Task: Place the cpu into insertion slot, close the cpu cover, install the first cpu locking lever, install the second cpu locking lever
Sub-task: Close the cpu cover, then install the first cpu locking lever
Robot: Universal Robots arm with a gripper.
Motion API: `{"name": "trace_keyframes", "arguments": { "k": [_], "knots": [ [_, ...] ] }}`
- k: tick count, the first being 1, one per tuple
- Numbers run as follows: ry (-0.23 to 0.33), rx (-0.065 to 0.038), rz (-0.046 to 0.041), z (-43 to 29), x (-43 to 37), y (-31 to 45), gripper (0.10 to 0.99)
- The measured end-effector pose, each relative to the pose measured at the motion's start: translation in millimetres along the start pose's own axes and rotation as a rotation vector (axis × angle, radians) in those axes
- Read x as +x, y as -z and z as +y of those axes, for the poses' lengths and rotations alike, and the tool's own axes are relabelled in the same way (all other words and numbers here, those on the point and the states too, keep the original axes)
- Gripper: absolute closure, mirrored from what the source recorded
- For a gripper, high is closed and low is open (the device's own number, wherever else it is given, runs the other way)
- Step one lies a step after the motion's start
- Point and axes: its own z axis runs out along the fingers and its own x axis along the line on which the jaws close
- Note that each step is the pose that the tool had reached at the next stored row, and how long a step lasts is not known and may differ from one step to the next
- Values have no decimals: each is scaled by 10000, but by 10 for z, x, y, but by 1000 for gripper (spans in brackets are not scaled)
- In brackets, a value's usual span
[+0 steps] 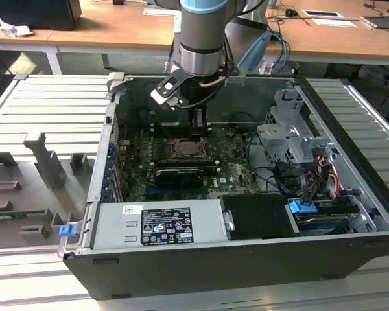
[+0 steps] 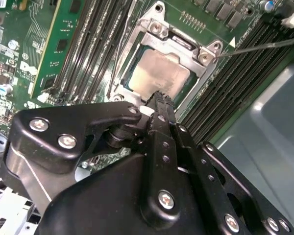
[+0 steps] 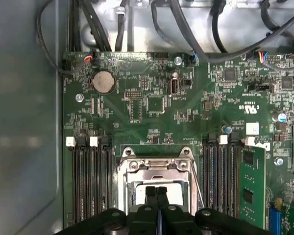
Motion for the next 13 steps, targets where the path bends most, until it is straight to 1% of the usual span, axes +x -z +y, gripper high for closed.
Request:
{"name": "trace_keyframes", "arguments": {
  "k": [1, 5, 10, 13],
  "knots": [
    [13, -1, 7, -23, -1, 0, 980],
    [27, 0, 6, -72, -2, 1, 980],
    [26, 0, 18, -160, -2, 2, 980],
    [27, -1, 18, -176, -3, 14, 980]
  ]
}}
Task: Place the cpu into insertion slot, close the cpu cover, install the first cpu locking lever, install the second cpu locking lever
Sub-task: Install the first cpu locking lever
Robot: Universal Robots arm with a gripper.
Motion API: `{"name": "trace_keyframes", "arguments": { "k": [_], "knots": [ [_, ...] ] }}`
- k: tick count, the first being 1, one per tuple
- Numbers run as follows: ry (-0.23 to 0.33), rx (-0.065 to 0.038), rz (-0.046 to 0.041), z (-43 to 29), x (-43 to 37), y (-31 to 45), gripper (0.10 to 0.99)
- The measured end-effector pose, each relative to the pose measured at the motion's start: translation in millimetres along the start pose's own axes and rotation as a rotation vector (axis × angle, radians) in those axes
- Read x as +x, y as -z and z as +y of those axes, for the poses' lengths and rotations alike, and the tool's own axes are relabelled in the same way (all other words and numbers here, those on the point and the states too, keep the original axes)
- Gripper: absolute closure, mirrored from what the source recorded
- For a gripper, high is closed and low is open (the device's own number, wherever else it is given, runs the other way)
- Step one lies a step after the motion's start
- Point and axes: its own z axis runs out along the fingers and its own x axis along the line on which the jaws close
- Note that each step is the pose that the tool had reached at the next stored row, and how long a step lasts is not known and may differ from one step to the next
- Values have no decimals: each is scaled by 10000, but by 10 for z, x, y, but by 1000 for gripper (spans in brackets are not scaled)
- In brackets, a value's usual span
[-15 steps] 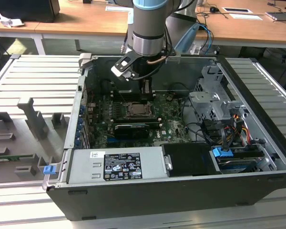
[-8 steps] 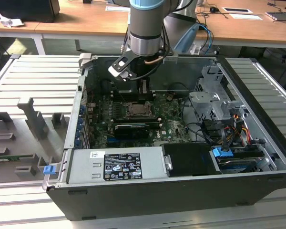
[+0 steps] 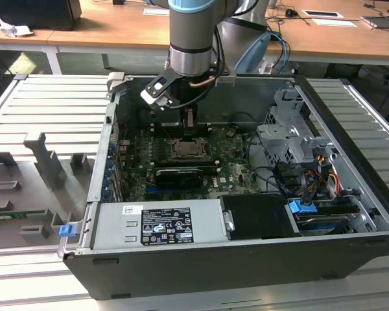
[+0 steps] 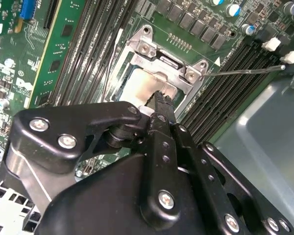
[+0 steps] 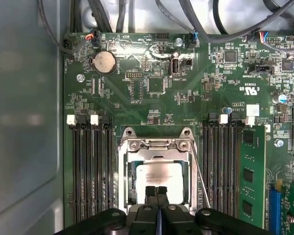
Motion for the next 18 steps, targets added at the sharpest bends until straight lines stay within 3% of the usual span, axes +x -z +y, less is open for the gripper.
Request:
{"name": "trace_keyframes", "arguments": {
  "k": [7, 12, 13, 16, 18],
  "knots": [
    [-1, 0, -4, 3, -6, 221, 980],
    [0, 1, -12, 5, -9, 326, 980],
    [0, 0, -21, 6, -8, 392, 980],
    [478, -14, -25, 5, -8, 414, 980],
    [1437, -41, -11, 5, -8, 404, 980]
  ]
}}
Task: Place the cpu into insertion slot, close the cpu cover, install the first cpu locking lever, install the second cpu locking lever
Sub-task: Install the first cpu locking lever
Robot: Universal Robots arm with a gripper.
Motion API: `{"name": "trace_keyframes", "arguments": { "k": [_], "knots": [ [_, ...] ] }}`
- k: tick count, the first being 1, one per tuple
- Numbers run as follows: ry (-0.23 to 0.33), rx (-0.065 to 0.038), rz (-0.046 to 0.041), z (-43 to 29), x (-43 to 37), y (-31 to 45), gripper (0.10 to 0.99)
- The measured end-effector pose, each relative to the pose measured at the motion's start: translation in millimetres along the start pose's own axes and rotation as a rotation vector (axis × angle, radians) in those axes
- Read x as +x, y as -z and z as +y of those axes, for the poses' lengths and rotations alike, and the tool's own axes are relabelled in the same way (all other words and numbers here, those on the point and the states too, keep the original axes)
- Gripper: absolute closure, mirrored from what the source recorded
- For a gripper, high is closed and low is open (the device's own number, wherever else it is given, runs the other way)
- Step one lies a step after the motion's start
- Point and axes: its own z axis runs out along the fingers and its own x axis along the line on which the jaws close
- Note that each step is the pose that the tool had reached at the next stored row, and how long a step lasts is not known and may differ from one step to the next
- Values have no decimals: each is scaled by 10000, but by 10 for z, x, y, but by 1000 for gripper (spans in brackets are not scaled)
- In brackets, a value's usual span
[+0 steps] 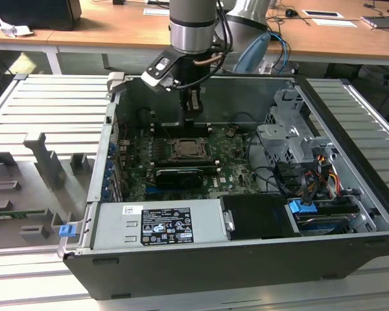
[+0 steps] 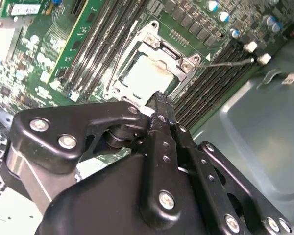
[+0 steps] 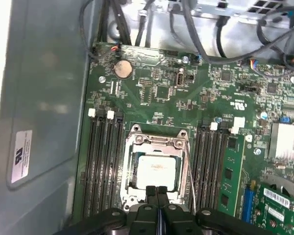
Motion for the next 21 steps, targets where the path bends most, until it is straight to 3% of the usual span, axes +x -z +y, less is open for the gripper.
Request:
{"name": "trace_keyframes", "arguments": {
  "k": [2, 7, 10, 12, 21],
  "knots": [
    [729, -24, 14, 0, 0, -3, 980],
    [1911, -59, 33, 0, 0, -3, 980],
    [2398, -76, 41, 0, 0, -2, 980],
    [2656, -84, 46, 1, -1, 47, 980],
    [4870, -152, 83, 0, -1, 47, 980]
  ]
}}
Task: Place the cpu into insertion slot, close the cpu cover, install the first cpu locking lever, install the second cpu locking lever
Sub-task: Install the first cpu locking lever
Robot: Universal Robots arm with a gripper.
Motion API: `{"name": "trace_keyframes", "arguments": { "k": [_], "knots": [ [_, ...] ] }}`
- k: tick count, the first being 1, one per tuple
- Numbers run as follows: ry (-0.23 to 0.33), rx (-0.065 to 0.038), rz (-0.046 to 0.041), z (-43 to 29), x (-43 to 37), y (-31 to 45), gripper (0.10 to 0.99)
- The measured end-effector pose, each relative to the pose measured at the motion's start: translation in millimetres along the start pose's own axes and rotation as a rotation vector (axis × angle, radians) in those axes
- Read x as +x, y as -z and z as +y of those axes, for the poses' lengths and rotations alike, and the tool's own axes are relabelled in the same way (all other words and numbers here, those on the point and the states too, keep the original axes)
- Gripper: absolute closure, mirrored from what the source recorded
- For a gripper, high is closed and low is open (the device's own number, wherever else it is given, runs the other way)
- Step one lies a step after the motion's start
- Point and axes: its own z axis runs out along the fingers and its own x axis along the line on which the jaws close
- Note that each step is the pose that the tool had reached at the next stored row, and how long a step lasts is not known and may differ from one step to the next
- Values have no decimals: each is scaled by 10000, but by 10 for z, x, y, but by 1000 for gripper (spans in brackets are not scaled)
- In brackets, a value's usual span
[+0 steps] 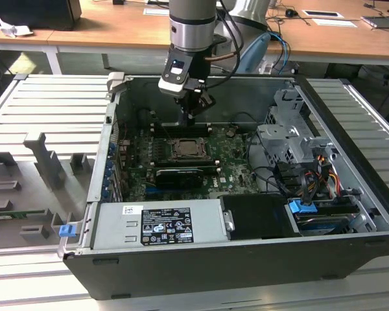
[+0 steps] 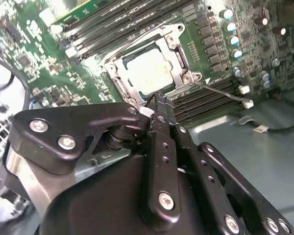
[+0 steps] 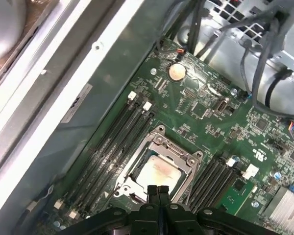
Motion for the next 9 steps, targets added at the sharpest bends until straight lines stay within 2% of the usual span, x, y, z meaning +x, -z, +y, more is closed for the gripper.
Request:
{"name": "trace_keyframes", "arguments": {
  "k": [4, 9],
  "knots": [
    [812, -25, 14, 0, 0, 0, 980],
    [2169, -66, 36, 0, 0, 0, 980]
  ]
}}
